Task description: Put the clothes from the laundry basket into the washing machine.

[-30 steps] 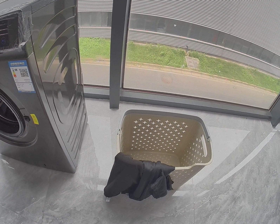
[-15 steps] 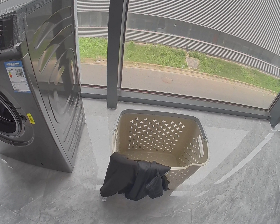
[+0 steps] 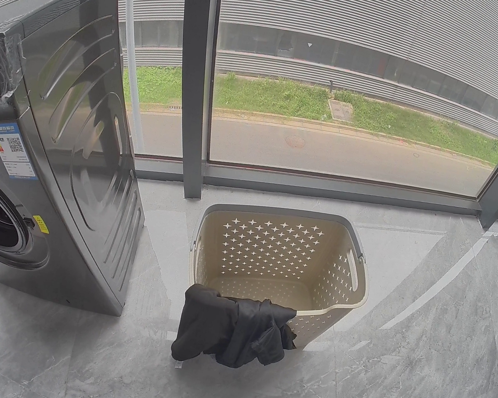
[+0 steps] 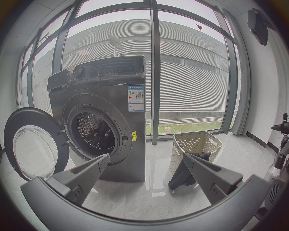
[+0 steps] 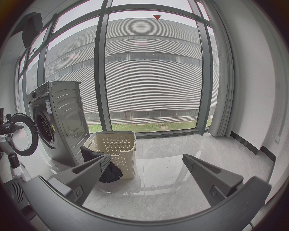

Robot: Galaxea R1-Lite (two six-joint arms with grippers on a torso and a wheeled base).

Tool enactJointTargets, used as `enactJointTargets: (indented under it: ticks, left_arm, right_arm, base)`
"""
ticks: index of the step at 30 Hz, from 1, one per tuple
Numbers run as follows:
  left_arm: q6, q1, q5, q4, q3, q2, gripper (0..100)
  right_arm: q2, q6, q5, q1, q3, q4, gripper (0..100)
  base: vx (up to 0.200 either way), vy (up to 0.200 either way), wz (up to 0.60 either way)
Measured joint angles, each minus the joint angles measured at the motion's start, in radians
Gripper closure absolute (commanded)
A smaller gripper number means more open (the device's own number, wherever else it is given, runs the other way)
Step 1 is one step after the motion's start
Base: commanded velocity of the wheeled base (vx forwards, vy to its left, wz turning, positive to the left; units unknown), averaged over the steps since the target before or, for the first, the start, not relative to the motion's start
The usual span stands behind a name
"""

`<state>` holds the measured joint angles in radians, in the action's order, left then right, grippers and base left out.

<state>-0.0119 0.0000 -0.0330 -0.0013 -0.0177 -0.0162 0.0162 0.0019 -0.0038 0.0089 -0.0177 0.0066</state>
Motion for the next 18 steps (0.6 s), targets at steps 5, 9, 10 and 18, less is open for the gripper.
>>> enactJointTargets:
  ticks: [5,9,10,18]
  left_arm:
    - [0.0,0.0,0.0,0.0,0.0,0.0,0]
    - [0.0,0.0,0.0,0.0,0.0,0.0,0]
    - [0.0,0.0,0.0,0.0,0.0,0.0,0]
    - [-0.001,0.0,0.0,0.0,0.0,0.0,0]
  right_arm:
    - [0.0,0.002,0.025,-0.002,0.0,-0.013,0]
    - [0.005,0.006,0.055,0.004,-0.067,-0.026,0]
    - [0.011,0.006,0.066,0.006,-0.093,-0.024,0]
    - [0.201,0.021,0.341,0.068,-0.227,0.001,0]
  base:
    - [0.0,0.0,0.0]
    - [0.0,0.0,0.0]
    - [0.0,0.0,0.0]
    - [0.0,0.0,0.0]
